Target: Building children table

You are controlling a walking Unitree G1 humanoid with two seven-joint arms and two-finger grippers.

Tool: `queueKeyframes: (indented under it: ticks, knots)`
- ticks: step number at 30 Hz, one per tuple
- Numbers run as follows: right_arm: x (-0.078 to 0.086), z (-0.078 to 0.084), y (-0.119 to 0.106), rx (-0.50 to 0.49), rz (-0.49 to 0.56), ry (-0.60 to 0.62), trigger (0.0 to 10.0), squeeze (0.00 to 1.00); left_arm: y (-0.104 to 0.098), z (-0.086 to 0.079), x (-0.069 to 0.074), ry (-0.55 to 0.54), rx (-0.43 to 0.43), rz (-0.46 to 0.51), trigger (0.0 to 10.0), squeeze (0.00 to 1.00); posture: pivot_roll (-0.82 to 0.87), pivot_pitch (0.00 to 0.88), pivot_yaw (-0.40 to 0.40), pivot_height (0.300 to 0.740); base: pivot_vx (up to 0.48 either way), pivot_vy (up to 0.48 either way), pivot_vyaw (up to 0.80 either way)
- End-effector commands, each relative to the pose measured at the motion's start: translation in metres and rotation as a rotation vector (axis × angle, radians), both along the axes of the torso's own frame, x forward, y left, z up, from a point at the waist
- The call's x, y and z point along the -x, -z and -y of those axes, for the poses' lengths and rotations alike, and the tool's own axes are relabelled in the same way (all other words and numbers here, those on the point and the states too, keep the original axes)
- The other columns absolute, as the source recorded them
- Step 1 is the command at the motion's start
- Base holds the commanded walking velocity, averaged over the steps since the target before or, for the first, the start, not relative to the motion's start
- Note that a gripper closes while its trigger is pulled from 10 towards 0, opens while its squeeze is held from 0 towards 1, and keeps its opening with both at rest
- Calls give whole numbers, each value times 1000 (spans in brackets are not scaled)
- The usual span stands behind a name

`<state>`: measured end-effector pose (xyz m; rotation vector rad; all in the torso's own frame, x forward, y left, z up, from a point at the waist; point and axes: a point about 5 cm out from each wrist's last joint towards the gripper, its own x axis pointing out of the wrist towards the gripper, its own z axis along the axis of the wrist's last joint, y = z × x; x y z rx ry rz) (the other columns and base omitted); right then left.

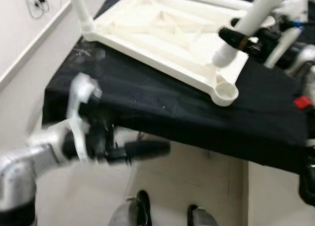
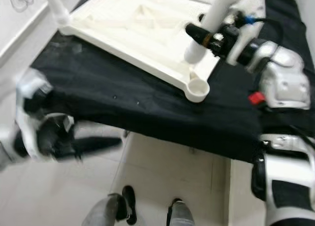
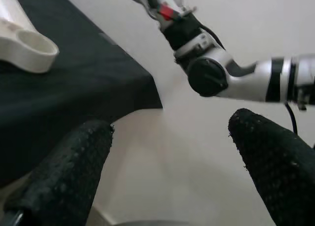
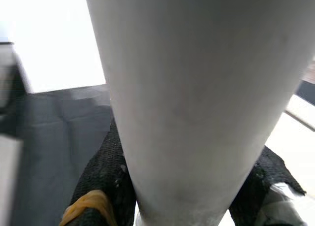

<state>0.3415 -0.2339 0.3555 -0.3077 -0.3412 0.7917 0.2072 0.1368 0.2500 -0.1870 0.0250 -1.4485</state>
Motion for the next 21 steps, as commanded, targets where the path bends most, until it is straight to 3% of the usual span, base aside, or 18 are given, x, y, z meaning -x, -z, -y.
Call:
queueKeyframes:
  ticks: [1, 3, 5, 7, 11, 12, 13, 14, 15, 16, 17, 18, 21]
  knots:
    - [5, 0, 2, 37, -12, -51, 10000, 0, 8, 3, 8, 4, -42, 10, 10000, 0, 6, 298, 33, 740, 0, 0, 0]
    - [11, 7, 10, 96, -57, -82, 10000, 0, 39, 5, 26, -45, -117, -73, 10000, 0, 9, 301, 36, 740, 0, 0, 0]
    - [11, 7, 10, 96, -57, -82, 10000, 0, 39, 5, 26, -45, -117, -73, 10000, 0, 9, 301, 36, 740, 0, 0, 0]
    - [11, 6, 25, 144, -107, -72, 10000, 0, 70, 3, 34, -206, -156, -102, 10000, 0, 7, 303, 38, 740, 0, 0, 0]
    - [10, 5, 30, 154, -120, -67, 10000, 0, 78, 1, 35, -263, -166, -110, 10000, 0, 5, 307, 44, 740, 0, 0, 0]
    - [6, 3, 38, 155, -131, -37, 10000, 0, 92, 0, 38, -327, -209, -116, 10000, 0, 7, 302, 39, 740, 0, 0, 0]
    - [6, 3, 38, 155, -131, -37, 10000, 0, 92, 0, 38, -327, -209, -116, 10000, 0, 7, 302, 39, 740, 0, 0, 0]
    - [0, 2, 46, 123, -127, 31, 10000, 0, 102, 1, 38, -398, -229, -128, 10000, 0, -3, 280, 32, 740, 0, 0, 0]
    - [0, 2, 46, 123, -127, 31, 10000, 0, 102, 1, 38, -398, -229, -128, 10000, 0, -3, 280, 32, 740, 0, 0, 0]
    - [-5, 1, 51, 51, -123, 96, 10000, 0, 108, 4, 34, -484, -223, -143, 10000, 0, 1, 259, 26, 740, 0, 0, 0]
    - [-5, 1, 51, 51, -123, 96, 10000, 0, 108, 4, 34, -484, -223, -143, 10000, 0, 1, 259, 26, 740, 0, 0, 0]
    - [-5, -4, 59, -32, -129, 124, 10000, 0, 110, 5, 25, -586, -203, -151, 10000, 0, 7, 226, 18, 740, 0, 0, 0]
    - [-3, -8, 64, -82, -136, 125, 10000, 0, 108, 6, 18, -657, -166, -155, 10000, 0, 8, 220, 17, 740, 0, 0, 0]
